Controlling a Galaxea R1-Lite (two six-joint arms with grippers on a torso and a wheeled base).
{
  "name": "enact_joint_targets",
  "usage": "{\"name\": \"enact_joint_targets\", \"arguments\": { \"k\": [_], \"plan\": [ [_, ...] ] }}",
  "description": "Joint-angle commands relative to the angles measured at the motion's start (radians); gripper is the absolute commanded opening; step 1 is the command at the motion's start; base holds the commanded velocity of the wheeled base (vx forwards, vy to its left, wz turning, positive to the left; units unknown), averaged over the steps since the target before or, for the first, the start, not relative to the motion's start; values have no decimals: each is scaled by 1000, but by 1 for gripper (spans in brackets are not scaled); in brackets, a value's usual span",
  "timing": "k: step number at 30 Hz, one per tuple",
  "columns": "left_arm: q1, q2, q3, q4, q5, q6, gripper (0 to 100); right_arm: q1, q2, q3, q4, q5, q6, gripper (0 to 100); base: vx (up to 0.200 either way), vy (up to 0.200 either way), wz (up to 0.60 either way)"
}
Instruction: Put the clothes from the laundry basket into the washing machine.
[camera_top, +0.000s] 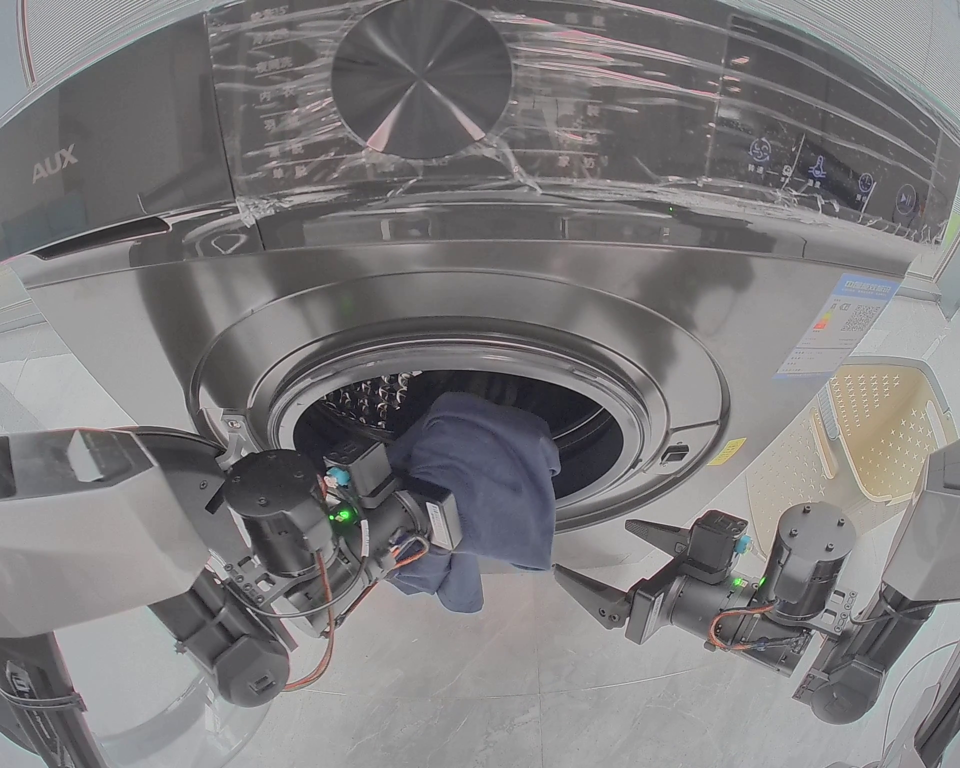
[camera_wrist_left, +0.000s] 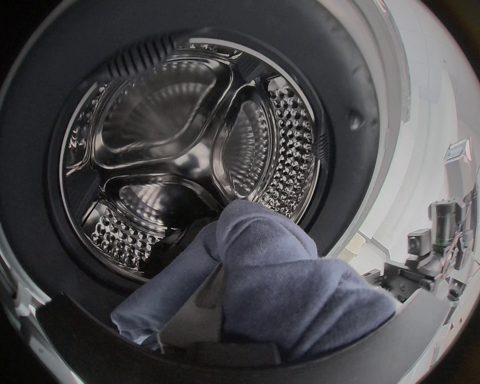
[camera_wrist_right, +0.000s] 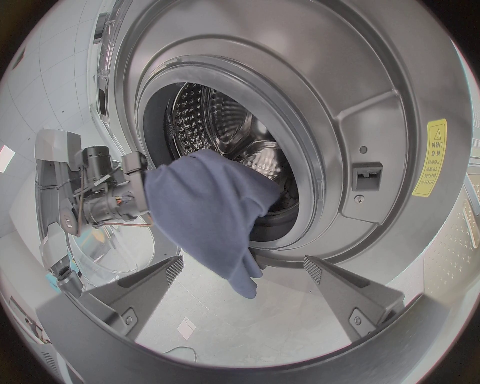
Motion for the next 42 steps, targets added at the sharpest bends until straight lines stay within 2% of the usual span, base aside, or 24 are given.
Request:
{"name": "enact_joint_targets", "arguments": {
  "k": [1,4,5,12,14,16,17,19,23,27,29,35,36,37,39,40,41,42],
  "plan": [
    [3,157,-128,1,-1,-1,0,5,-5,1,-1,1,-2,100,0,0,0],
    [6,199,-186,1,2,-1,0,5,-5,-1,-1,0,0,100,0,0,0],
    [23,257,-290,-1,1,-2,0,5,-5,-6,-1,0,0,100,0,0,0],
    [38,357,-529,14,7,-4,0,12,-14,-7,-1,0,0,100,0,0,0],
    [51,389,-618,50,8,-1,0,12,-12,-7,-1,0,0,100,0,0,0],
    [80,409,-695,129,8,1,0,14,-12,-7,-1,0,0,100,0,0,0],
    [80,409,-695,129,8,1,0,14,-12,-7,-1,0,0,100,0,0,0],
    [100,407,-741,209,8,-2,0,14,-12,-7,-1,0,0,100,0,0,0],
    [114,409,-827,290,10,-4,0,14,-9,-7,-1,0,0,100,0,0,0],
    [127,427,-904,320,22,-5,0,17,-8,-7,-1,0,0,100,0,0,0],
    [132,436,-942,324,56,-5,0,19,-8,-9,-1,0,0,100,0,0,0],
    [140,418,-939,332,65,-10,0,19,-6,-12,-1,0,0,100,0,0,0],
    [138,406,-931,335,67,-21,0,19,-6,-12,-1,0,0,100,0,0,0],
    [133,396,-921,340,67,-36,100,19,-6,-12,-1,0,0,100,0,0,0],
    [126,357,-864,383,67,-80,100,19,-6,-12,-1,0,0,100,0,0,0],
    [124,340,-845,401,67,-94,100,19,-6,-12,-1,0,0,100,0,0,0],
    [124,340,-845,401,67,-94,100,19,-6,-12,-1,0,0,100,0,0,0],
    [114,274,-752,487,53,-139,100,19,-6,-12,-1,0,0,100,0,0,0]
  ]
}}
